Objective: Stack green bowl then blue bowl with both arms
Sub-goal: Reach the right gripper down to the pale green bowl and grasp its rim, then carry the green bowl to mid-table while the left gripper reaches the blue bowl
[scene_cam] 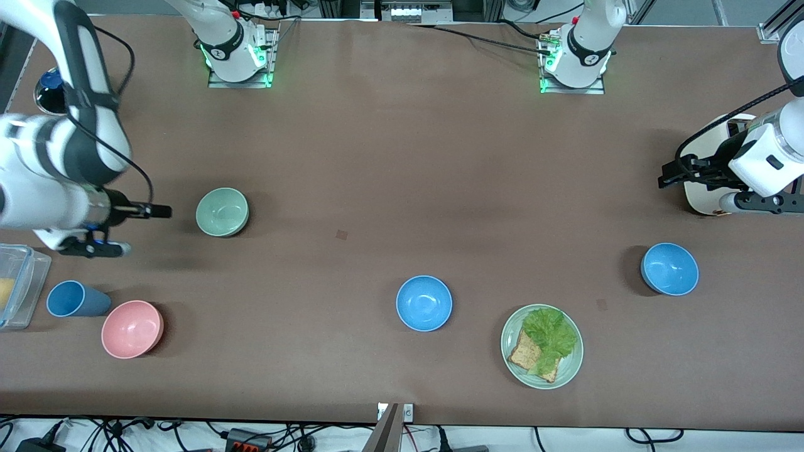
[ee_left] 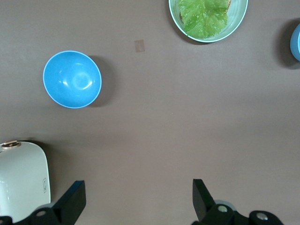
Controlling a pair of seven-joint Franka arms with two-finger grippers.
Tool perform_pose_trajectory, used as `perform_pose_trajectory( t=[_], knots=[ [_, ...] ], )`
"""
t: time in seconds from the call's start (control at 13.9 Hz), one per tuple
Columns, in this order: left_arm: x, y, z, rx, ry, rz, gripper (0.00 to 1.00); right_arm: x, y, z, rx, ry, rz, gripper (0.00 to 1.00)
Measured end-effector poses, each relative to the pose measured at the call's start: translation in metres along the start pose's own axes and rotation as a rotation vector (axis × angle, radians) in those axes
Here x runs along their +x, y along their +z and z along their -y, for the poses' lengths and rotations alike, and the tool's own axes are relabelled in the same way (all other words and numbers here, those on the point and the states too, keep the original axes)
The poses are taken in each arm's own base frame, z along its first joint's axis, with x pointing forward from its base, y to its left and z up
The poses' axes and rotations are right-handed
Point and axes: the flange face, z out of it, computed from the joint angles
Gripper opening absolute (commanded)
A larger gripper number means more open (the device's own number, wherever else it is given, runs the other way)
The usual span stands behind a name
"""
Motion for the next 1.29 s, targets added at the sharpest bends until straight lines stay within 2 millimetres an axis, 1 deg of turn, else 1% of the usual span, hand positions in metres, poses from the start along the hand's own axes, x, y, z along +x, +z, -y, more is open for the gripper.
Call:
perform_pose_trajectory(
  t=[0.07,0.22,0.36,0.5,0.65,0.72,0.79,0.93,1.01,1.08,1.22,1.29],
  knots=[
    [0.0,0.0,0.0,0.0,-0.001,0.0,1.0,0.004,0.02,0.006,-0.004,-0.009,-0.004,1.0],
    [0.0,0.0,0.001,0.0,-0.001,0.0,1.0,0.004,0.058,0.016,-0.01,-0.026,0.01,1.0],
    [0.0,0.0,0.001,0.0,-0.002,0.0,1.0,0.003,0.083,0.021,-0.014,-0.034,0.035,1.0],
    [0.0,0.0,0.001,0.0,-0.002,0.0,1.0,0.004,0.098,0.025,-0.017,-0.039,0.056,0.63],
    [0.0,0.0,0.002,0.0,-0.003,0.0,1.0,0.004,0.107,0.032,-0.022,-0.05,0.071,0.51],
    [0.0,0.0,0.002,0.0,-0.003,0.0,1.0,0.004,0.111,0.035,-0.024,-0.051,0.078,0.48],
    [0.0,0.0,0.002,0.0,-0.003,0.0,1.0,0.004,0.116,0.036,-0.025,-0.051,0.086,0.4],
    [0.0,0.0,0.002,0.0,-0.004,0.0,1.0,0.003,0.124,0.035,-0.026,-0.048,0.101,0.18],
    [0.0,0.0,0.002,0.0,-0.004,0.001,1.0,0.002,0.125,0.036,-0.026,-0.048,0.104,0.06],
    [0.0,0.0,0.002,0.0,-0.004,0.001,1.0,0.002,0.125,0.036,-0.026,-0.049,0.103,0.0],
    [0.0,0.001,0.002,0.0,-0.004,0.004,1.0,0.001,0.123,0.038,-0.025,-0.052,0.106,0.0],
    [0.0,0.001,0.002,0.0,-0.004,0.005,1.0,0.0,0.117,0.041,-0.025,-0.057,0.105,0.0]
  ],
)
